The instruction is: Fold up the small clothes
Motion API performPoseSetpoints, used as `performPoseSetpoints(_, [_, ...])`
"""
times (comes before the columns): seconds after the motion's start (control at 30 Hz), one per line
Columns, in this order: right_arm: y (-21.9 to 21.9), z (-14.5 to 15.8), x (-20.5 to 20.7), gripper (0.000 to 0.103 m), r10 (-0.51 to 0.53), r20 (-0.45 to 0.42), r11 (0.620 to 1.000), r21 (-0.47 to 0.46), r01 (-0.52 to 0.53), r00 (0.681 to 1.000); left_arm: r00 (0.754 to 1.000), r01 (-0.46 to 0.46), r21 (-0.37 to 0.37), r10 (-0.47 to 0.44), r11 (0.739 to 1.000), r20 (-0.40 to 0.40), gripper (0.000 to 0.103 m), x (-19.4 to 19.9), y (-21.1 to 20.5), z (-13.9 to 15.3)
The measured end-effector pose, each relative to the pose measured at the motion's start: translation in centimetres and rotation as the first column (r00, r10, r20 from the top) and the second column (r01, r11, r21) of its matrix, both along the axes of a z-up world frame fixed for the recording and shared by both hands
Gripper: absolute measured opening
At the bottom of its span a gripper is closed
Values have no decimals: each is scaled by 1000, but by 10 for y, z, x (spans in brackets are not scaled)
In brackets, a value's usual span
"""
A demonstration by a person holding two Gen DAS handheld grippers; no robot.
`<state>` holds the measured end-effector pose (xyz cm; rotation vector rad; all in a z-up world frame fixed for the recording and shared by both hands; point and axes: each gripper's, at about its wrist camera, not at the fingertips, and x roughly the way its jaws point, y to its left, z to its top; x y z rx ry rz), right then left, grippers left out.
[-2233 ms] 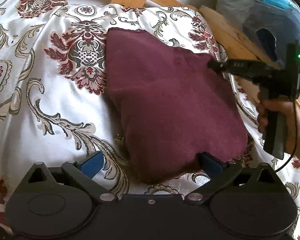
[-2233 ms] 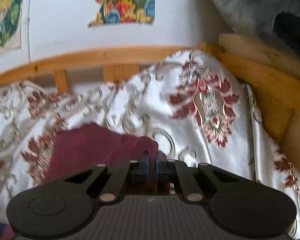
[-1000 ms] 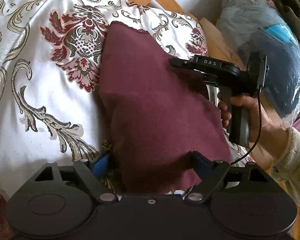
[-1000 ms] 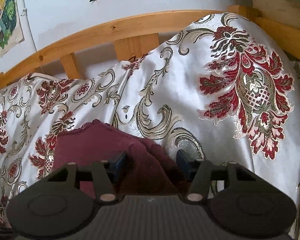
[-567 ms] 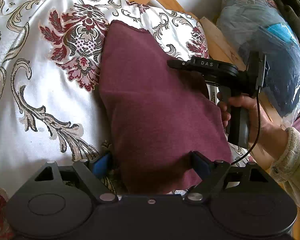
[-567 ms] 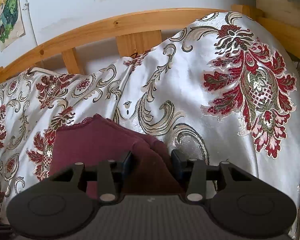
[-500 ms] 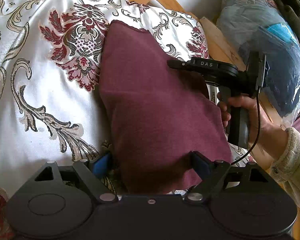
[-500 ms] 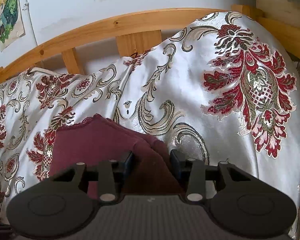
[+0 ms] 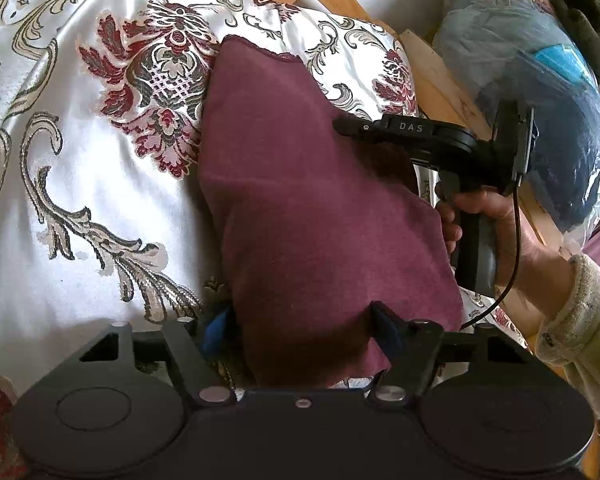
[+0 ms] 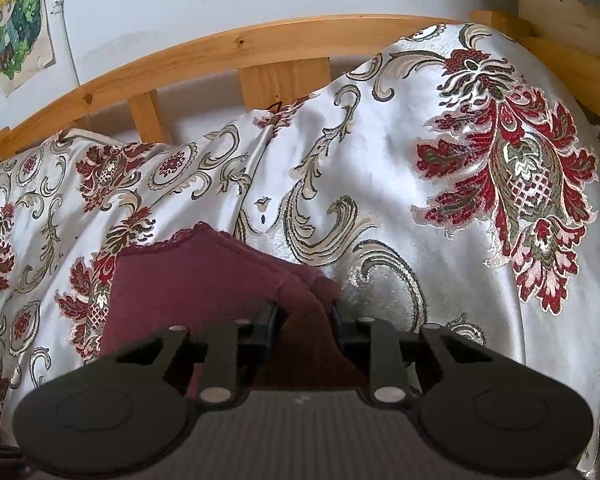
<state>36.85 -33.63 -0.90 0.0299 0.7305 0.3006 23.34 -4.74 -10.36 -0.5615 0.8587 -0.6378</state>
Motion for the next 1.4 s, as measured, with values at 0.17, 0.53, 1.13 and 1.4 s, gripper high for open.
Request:
performPoseSetpoints(0.17, [2,1,-2,24,-1,14,1000,-11,1,1000,1000,-15,22,15,1000,13,59,-4,-1,4])
performPoseSetpoints(0.53, [-1,29,-21,19,-78,72,987,144,67,994,971,-68,251,6,966,238,48,-25,-19,44])
performPoseSetpoints(1.13, [113,62,44,18,30,124,971,233,-58,992,933,-320,274,252,907,255,46,20,83,84])
performPoseSetpoints(1.4, [131,23,65,19,3,83,989,148,-16,997,946,-305,334,243,892,215,49,27,78,57])
